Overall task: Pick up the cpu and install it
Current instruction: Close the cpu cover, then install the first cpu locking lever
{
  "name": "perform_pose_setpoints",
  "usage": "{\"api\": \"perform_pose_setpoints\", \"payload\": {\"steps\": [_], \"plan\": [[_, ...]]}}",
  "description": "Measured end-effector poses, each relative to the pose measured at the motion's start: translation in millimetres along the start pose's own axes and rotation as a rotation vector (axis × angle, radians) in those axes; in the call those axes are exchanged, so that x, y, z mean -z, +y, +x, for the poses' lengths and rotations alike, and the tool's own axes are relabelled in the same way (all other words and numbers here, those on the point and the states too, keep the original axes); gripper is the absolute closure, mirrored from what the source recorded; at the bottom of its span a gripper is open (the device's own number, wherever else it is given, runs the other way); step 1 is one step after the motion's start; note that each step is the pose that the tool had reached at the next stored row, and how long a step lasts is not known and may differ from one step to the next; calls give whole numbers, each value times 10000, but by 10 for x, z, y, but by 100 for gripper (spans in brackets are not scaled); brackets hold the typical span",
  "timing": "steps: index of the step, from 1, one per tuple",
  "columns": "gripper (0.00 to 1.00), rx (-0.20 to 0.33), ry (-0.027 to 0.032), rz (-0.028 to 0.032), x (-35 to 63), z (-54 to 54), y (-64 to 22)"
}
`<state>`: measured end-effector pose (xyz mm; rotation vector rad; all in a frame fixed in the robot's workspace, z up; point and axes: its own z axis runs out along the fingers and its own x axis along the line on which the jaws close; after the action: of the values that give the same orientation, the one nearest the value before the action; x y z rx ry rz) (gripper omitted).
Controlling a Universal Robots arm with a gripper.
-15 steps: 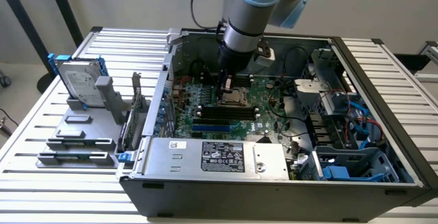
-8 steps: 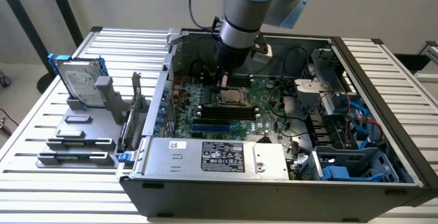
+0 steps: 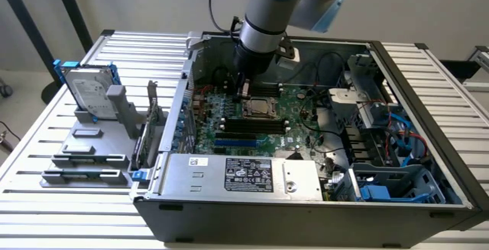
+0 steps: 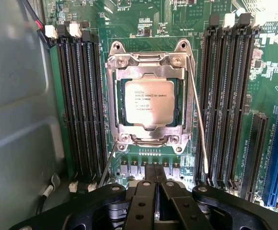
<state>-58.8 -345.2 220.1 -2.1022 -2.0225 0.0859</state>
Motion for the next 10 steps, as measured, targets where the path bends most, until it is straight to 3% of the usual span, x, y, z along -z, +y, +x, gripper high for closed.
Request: {"api": "perform_pose_setpoints", "payload": {"steps": [10], "plan": [[89,0,0,0,0,0,0]]}}
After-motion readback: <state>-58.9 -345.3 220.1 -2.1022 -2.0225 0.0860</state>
